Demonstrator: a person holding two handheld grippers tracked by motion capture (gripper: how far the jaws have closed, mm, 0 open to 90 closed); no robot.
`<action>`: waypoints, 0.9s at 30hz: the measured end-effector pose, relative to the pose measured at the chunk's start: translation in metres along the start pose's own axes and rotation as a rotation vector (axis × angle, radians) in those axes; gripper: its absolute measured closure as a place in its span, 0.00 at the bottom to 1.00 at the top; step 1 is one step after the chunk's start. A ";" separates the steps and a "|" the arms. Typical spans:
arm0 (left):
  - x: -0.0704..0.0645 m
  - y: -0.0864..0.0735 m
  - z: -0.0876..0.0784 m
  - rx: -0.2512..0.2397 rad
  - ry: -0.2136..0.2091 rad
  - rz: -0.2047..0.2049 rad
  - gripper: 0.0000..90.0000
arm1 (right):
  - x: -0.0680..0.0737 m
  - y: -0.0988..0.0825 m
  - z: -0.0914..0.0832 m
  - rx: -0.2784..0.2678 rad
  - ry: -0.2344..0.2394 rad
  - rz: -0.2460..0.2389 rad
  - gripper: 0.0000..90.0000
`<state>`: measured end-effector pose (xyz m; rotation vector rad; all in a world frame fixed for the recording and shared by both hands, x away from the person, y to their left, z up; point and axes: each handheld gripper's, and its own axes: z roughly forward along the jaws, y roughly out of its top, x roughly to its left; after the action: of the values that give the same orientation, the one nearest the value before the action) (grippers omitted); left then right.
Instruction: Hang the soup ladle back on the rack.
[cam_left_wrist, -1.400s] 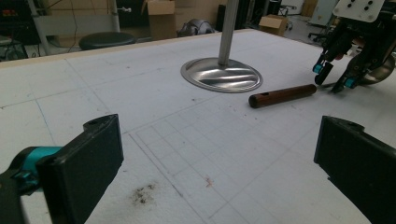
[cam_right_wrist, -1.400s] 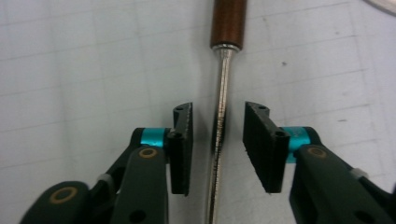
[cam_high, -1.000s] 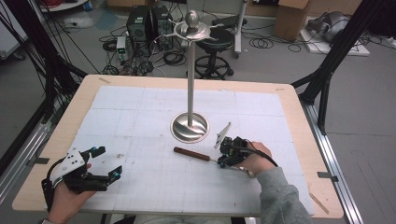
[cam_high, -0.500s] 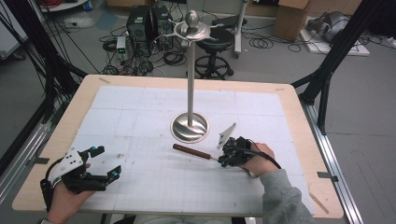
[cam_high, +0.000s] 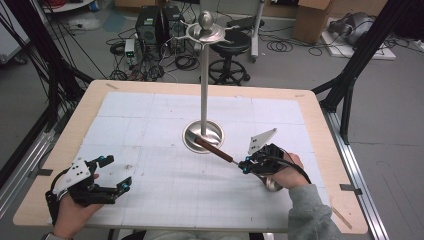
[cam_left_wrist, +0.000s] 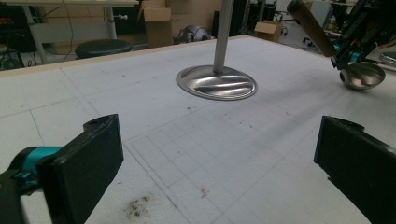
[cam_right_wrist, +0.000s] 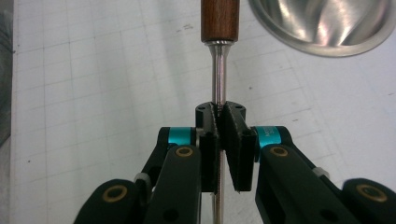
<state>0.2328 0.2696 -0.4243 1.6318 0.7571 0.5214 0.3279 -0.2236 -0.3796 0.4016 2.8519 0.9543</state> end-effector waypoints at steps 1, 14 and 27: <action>0.000 0.000 0.000 -0.002 -0.004 0.003 0.02 | 0.000 -0.001 -0.001 -0.009 -0.004 0.000 0.94; -0.001 0.001 -0.003 -0.014 -0.001 0.008 0.02 | -0.003 -0.008 -0.023 -0.212 -0.016 0.018 0.94; 0.000 0.000 -0.004 -0.014 -0.002 0.010 0.02 | -0.006 -0.016 -0.040 -0.429 -0.004 0.066 0.94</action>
<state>0.2300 0.2717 -0.4231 1.6239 0.7421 0.5307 0.3230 -0.2603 -0.3576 0.4481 2.5402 1.5266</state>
